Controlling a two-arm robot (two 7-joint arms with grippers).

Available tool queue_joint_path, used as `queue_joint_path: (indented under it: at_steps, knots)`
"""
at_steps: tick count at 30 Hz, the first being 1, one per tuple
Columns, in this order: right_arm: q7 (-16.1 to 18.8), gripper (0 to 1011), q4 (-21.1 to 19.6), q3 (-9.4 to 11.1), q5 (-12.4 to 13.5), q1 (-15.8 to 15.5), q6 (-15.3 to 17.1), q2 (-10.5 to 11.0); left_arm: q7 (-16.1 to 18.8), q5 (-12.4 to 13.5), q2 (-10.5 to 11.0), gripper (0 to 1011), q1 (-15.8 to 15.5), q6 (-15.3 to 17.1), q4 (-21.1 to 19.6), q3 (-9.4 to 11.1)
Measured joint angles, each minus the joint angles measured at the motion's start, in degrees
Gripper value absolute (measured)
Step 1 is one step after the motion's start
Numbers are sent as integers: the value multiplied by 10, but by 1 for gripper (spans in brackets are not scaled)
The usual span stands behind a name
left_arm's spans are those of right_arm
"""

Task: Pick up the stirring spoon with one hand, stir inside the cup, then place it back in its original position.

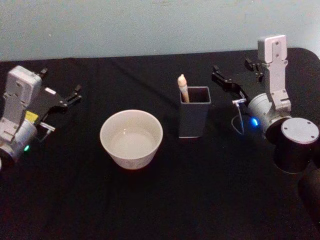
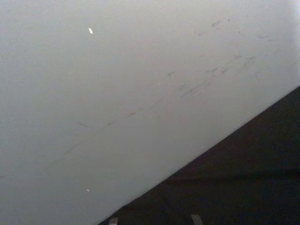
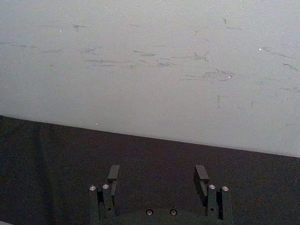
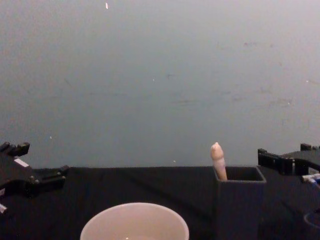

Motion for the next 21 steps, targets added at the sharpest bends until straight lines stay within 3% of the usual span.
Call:
queue_joint_path:
  at_steps: [21]
  knots:
    - [0,1000,0,0,0,0,0,0,0,0,0,1001,0,0,0,0]
